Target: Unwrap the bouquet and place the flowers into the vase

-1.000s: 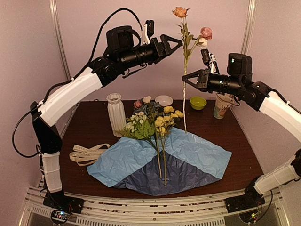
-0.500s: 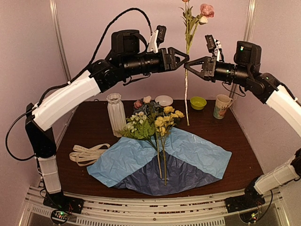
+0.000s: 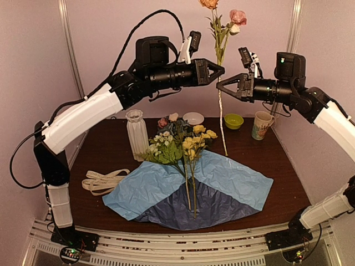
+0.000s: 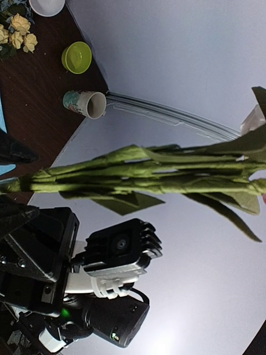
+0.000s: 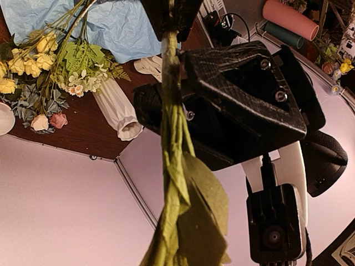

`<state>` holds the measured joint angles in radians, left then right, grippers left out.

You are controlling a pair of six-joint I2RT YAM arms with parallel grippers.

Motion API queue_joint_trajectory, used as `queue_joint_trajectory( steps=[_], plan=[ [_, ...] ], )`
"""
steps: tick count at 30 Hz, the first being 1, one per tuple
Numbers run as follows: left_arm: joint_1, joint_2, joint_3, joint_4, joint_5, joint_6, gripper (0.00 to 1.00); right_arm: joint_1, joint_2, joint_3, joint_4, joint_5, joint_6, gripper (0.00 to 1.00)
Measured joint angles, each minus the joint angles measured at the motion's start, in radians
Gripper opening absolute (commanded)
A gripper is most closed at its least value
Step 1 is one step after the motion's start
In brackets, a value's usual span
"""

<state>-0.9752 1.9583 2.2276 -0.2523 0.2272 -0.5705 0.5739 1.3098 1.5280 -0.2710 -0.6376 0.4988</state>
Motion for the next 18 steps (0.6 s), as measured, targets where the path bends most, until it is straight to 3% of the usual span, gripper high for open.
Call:
queue_joint_trajectory(
  steps=[4, 12, 15, 18],
  plan=[
    [-0.002, 0.007, 0.01, 0.004, 0.001, 0.001, 0.12, 0.005, -0.009, 0.0, -0.014, -0.004, -0.008, 0.0],
    [-0.008, 0.008, 0.01, 0.004, 0.004, -0.001, 0.12, 0.016, -0.016, 0.0, -0.033, 0.002, -0.026, 0.0],
    [-0.008, 0.009, 0.011, 0.004, 0.01, -0.005, 0.0, 0.027, -0.016, 0.0, -0.035, 0.009, -0.029, 0.0],
    [-0.008, 0.009, 0.011, 0.003, 0.012, -0.013, 0.0, 0.034, -0.016, 0.0, -0.039, 0.029, -0.039, 0.0]
  ],
)
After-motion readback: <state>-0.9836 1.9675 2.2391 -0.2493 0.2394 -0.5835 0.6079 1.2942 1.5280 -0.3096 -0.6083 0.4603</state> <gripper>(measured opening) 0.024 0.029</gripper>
